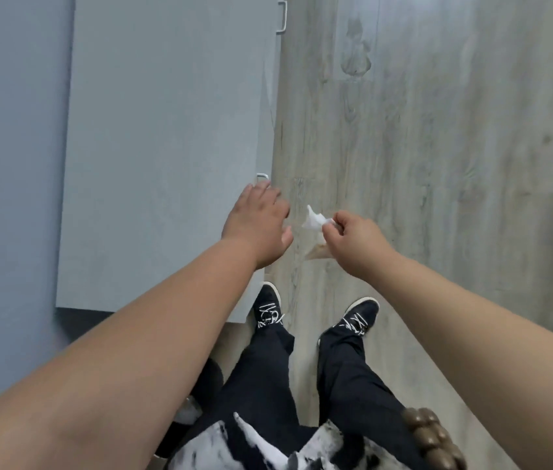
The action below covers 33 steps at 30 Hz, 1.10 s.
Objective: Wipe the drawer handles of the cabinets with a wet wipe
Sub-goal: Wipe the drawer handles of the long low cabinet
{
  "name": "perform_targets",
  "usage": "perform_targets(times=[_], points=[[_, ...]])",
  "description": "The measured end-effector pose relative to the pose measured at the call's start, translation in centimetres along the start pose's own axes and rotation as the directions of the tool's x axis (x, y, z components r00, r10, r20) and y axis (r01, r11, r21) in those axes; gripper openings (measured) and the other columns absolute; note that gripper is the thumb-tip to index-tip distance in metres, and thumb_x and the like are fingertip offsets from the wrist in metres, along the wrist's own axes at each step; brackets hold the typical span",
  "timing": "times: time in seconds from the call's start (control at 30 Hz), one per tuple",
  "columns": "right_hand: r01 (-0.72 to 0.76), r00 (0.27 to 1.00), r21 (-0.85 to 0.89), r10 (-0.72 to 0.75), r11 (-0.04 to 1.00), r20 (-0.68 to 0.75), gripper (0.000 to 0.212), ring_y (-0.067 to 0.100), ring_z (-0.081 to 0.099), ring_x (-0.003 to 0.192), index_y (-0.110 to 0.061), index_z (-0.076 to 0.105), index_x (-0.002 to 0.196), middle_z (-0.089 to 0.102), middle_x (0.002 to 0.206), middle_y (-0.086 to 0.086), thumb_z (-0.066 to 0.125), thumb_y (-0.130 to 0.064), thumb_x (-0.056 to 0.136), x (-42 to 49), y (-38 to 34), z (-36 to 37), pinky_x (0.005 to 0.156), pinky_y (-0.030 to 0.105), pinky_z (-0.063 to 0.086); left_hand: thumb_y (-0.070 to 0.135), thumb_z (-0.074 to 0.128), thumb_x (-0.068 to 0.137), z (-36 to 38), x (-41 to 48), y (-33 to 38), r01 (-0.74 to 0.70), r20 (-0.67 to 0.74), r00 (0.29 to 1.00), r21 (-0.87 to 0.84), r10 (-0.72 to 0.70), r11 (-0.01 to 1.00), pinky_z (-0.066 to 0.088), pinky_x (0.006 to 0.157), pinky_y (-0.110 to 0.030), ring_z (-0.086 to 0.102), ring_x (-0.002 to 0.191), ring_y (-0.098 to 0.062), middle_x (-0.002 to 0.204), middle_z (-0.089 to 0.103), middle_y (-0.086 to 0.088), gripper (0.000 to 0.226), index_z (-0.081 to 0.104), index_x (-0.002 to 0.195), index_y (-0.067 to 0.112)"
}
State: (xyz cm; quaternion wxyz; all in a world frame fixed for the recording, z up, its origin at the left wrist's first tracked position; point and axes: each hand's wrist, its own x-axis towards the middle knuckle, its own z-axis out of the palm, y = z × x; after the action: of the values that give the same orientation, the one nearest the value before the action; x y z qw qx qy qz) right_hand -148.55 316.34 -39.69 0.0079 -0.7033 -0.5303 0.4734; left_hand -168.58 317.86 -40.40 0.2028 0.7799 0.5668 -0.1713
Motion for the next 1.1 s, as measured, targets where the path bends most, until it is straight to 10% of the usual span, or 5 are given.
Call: perform_targets(times=[0.27,0.73,1.1], points=[[-0.026,0.999,0.11,0.031,0.994,-0.043,0.029,0.032,0.073,0.07,-0.012,0.058,0.085,0.072,0.083,0.01,0.053,-0.039,0.095,-8.1,-1.9,-9.9,0.066,0.05,0.062,0.044,0.045,0.101,-13.1,-4.1,5.6,-0.021,0.085,0.996,0.005,0.02,1.0,0.042,0.109,-0.041,0.052,0.123,-0.027,0.13,0.06,-0.006,0.04,0.059,0.129,0.02],[0.017,0.998,0.608,0.022,0.794,-0.056,0.039,0.029,0.077,0.09,0.002,0.063,0.102,0.073,0.105,0.024,0.073,-0.033,0.09,-12.9,-3.5,-25.8,0.066,0.041,0.064,0.045,0.047,0.104,-26.6,-5.5,17.1,-0.012,-0.054,0.999,-0.153,0.004,0.988,0.051,0.087,-0.037,0.06,0.114,-0.023,0.13,0.063,0.001,0.036,0.058,0.131,0.025],[0.146,0.975,0.277,-0.092,0.95,-0.2,0.016,0.031,0.075,0.079,-0.012,0.068,0.081,0.075,0.084,0.013,0.068,-0.028,0.084,-10.3,-4.3,-30.9,0.075,0.05,0.064,0.045,0.049,0.103,-30.5,-2.4,18.9,0.003,-0.082,0.996,-0.141,-0.015,0.99,0.051,0.091,-0.038,0.061,0.115,-0.024,0.133,0.063,0.0,0.037,0.057,0.133,0.025]])
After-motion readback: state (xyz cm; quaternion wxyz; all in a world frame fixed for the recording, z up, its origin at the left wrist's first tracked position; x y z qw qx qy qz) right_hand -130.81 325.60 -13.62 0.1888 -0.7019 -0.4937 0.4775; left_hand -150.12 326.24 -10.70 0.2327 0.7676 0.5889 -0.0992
